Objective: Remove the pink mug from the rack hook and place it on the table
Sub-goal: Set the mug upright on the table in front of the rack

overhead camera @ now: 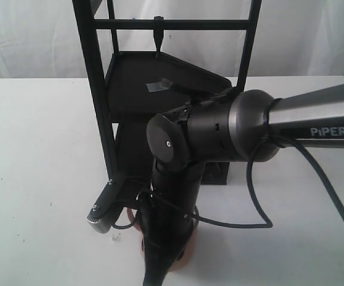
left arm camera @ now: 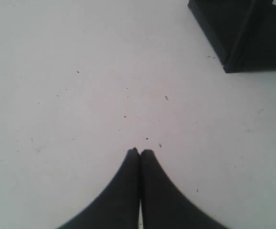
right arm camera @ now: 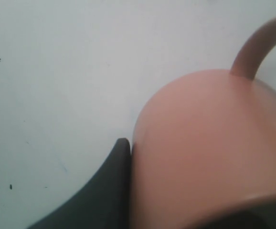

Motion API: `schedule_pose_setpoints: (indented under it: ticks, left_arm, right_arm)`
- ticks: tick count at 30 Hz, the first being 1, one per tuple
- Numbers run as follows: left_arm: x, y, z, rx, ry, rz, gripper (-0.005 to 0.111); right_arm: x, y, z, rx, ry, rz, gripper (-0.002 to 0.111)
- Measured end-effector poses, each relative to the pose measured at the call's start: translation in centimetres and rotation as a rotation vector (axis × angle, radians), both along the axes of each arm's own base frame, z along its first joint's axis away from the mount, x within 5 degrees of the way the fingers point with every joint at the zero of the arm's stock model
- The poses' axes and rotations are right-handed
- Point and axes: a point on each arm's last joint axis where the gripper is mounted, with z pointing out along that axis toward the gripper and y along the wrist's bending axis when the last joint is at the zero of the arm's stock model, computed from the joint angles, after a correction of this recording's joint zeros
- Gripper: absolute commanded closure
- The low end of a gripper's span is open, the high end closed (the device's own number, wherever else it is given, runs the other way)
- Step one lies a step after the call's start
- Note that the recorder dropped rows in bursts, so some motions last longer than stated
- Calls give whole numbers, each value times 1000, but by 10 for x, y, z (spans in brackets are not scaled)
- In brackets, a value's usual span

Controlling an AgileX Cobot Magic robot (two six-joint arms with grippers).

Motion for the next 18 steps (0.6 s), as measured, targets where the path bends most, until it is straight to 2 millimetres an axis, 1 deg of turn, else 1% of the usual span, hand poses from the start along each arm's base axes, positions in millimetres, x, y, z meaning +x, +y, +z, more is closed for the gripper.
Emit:
schedule_pose_setpoints:
  ticks: [10, 15, 18]
  left_arm:
    - [0, 0, 0, 0, 0, 0, 107]
    - [0, 0, 0, 0, 0, 0, 107]
    - [0, 0, 0, 0, 0, 0, 107]
  right_arm:
    - [8, 4, 13, -18, -33, 18, 108]
    - [9, 5, 1, -56, -6, 24, 108]
    - [9, 5, -1, -62, -3, 25, 108]
